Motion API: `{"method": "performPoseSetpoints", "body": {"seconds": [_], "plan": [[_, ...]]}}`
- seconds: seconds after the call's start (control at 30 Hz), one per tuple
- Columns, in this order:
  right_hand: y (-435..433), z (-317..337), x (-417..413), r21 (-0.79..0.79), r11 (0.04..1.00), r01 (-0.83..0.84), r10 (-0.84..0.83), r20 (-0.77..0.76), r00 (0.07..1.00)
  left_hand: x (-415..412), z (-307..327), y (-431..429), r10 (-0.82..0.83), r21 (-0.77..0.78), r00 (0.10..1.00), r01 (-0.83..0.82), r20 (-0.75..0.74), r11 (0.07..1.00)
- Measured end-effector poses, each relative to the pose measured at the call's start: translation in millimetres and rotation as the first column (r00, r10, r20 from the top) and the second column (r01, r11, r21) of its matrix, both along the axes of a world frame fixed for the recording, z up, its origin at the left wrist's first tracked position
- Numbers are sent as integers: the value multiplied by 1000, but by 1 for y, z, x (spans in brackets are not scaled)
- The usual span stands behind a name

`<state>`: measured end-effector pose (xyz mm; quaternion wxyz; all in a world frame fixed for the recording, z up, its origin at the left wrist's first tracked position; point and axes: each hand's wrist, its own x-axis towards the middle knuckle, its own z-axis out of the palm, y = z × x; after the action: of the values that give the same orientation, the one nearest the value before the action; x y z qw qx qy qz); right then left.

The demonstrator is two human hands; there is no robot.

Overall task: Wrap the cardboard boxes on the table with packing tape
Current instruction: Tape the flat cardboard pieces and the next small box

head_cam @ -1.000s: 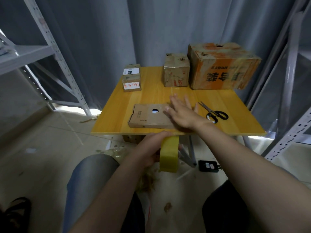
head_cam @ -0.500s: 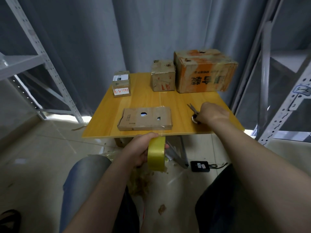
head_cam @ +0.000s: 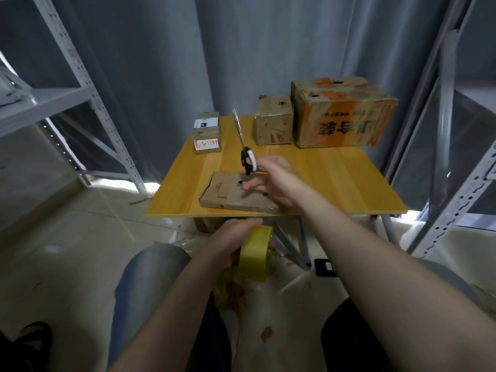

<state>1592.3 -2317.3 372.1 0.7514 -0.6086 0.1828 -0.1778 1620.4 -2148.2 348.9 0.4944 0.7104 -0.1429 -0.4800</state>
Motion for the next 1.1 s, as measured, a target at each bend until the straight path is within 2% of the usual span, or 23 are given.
{"method": "performPoseSetpoints", "body": {"seconds": [0.13,0.27,0.43,0.5,0.57,0.6,0.67,0.73,0.77,0.83,0.97,1.1], "plan": [[3,-20,9,-308,947,92,-127,-96,987,5,-12,-3,-21,44,997,18,71,999],[3,-25,13,-422,897,132,-197,-114,974,9,-19,-5,-60,112,993,49,99,993],[2,-25,16,-388,914,121,-176,-109,978,10,-23,-7,24,86,1000,-23,-5,996],[1,-15,11,-260,963,64,-90,-89,992,8,-24,-8,66,61,998,-66,-4,996],[-5,1,-2,-212,974,-82,49,-154,987,5,-25,-9,94,30,995,-94,-23,995],[-9,9,-13,-240,952,-190,130,-246,961,3,-25,-9,98,23,995,-98,-30,995],[-20,24,-37,-305,842,-446,263,-489,832,0,-24,-10,111,18,994,-111,-16,994],[-30,33,-60,-274,748,-605,284,-692,664,-1,-22,-10,139,15,990,-138,-9,990],[-33,35,-70,-232,738,-633,278,-750,600,-1,-21,-10,145,16,989,-144,-16,989],[-38,36,-88,-171,758,-630,256,-810,528,-3,-20,-9,153,24,988,-152,-29,988],[-49,30,-114,-145,813,-563,194,-845,498,-6,-18,-7,177,10,984,-177,-31,984],[-50,26,-126,-77,842,-533,187,-886,424,-8,-17,-5,190,-3,981,-190,-48,982]]}}
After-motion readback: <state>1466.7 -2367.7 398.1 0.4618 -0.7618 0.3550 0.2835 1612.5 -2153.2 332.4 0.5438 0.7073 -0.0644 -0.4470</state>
